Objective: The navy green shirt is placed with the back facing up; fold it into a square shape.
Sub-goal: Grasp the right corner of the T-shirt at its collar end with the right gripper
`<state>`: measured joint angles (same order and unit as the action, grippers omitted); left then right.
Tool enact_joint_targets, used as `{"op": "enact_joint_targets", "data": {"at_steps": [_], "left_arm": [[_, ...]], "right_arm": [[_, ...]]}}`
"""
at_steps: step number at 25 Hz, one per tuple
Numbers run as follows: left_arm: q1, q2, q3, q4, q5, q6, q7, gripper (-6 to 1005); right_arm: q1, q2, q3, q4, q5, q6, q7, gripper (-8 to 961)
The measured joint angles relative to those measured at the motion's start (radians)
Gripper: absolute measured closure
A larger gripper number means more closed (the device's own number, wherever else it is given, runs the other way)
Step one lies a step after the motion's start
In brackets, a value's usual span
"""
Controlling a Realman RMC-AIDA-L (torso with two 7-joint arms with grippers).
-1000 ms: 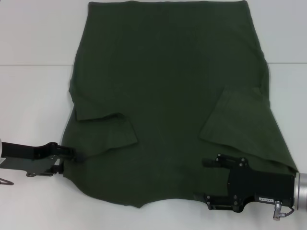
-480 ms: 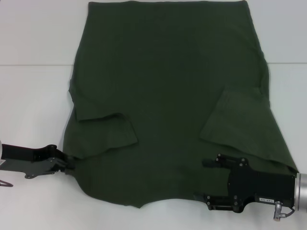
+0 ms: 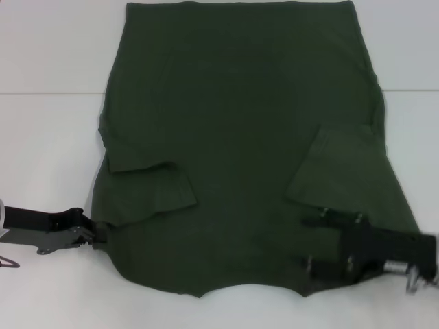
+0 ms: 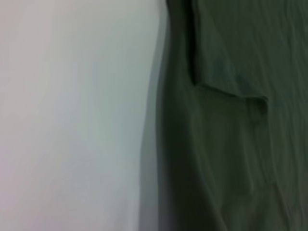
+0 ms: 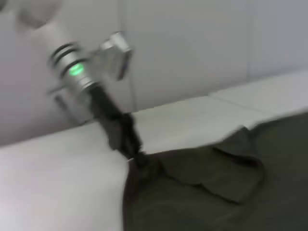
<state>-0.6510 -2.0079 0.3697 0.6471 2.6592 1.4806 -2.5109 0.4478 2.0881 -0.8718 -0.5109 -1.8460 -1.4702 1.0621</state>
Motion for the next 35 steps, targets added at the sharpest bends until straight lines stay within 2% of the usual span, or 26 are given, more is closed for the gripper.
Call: {"op": "enact_joint_targets", "data": {"at_steps": [1,2,4,5,8,11,13,18,22,35], "left_arm": [[0.000,0.000,0.000,0.000,-0.002,0.000,0.006,965],[0.001,0.000,0.000,0.000,-0.005,0.001,0.011,965],[0.001,0.000,0.000,0.000,-0.008,0.002,0.019,965],[0.001,0.000,0.000,0.000,-0.008,0.002,0.023,965],[0.001,0.000,0.000,0.003,-0.008,0.005,0.037,965],[0.001,0.000,0.000,0.005,-0.008,0.009,0.049,966],[-0.002,0.003,0.000,0.007,-0.008,0.014,0.077,966],[-0.007,0.005,0.000,0.008,-0.009,0.014,0.095,966],[-0.011,0.005,0.000,0.008,-0.009,0.014,0.099,966],[-0.010,0.006,0.002,0.008,-0.009,0.006,0.106,965]], "right_arm": [[-0.004,-0.005,0.003,-0.048,-0.009,-0.002,0.116,110],[-0.009,-0.019,0.005,-0.143,-0.036,-0.004,0.342,110],[-0.007,-0.048,0.005,-0.248,-0.095,-0.009,0.634,111],[-0.007,-0.048,0.005,-0.248,-0.095,-0.009,0.634,111],[0.023,-0.108,0.005,-0.333,-0.211,-0.044,1.000,111],[0.075,-0.171,0.022,-0.338,-0.330,-0.110,1.264,115],[0.114,-0.197,0.062,-0.347,-0.426,-0.174,1.375,119],[0.188,-0.197,0.165,-0.405,-0.693,-0.250,1.442,132],[0.216,-0.187,0.175,-0.401,-0.813,-0.239,1.455,139],[0.212,-0.157,0.159,-0.364,-0.856,-0.158,1.455,154]]}}
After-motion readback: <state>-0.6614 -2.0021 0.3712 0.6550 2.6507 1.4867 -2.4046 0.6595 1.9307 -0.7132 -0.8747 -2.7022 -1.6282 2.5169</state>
